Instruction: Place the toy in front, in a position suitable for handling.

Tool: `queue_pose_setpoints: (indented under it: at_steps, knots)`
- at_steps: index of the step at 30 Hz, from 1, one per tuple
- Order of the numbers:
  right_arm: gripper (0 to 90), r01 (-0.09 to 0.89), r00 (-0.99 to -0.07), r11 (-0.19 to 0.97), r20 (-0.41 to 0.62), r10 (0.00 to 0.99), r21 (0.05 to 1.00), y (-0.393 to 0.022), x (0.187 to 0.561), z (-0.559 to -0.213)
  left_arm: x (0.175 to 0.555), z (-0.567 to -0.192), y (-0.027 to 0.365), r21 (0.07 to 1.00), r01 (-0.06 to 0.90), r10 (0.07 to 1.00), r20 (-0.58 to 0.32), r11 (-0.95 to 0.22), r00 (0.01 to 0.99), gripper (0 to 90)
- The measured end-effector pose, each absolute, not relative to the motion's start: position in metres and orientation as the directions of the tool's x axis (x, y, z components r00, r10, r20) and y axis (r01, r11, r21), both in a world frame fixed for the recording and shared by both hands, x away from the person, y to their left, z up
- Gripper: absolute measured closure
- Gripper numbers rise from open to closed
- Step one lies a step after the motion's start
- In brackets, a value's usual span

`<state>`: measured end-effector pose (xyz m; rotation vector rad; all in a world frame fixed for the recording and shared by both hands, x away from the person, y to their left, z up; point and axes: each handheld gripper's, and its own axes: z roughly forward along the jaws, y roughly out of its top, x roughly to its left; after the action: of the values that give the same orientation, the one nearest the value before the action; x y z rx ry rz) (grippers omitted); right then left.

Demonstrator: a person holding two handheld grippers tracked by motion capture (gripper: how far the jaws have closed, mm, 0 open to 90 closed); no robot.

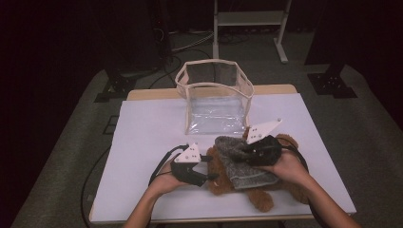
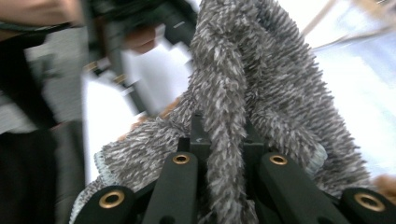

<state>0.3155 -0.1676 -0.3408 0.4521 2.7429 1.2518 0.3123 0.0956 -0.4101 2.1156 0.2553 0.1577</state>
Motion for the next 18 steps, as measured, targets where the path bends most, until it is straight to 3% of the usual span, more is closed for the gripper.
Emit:
queue_pose_setpoints:
  at_steps: [11,18]
  knots:
    - [80.7,0.174,-0.970,0.691,0.001,0.244,0.701,-0.130,0.316,-0.343,0.306,-0.414,0.089,0.841,0.100,0.198,0.009,-0.531,0.980,39.4]
    - [80.5,0.238,-0.953,0.658,0.042,0.299,0.714,-0.173,0.317,-0.340,0.305,-0.414,0.090,0.843,0.087,0.190,0.018,-0.531,0.982,39.8]
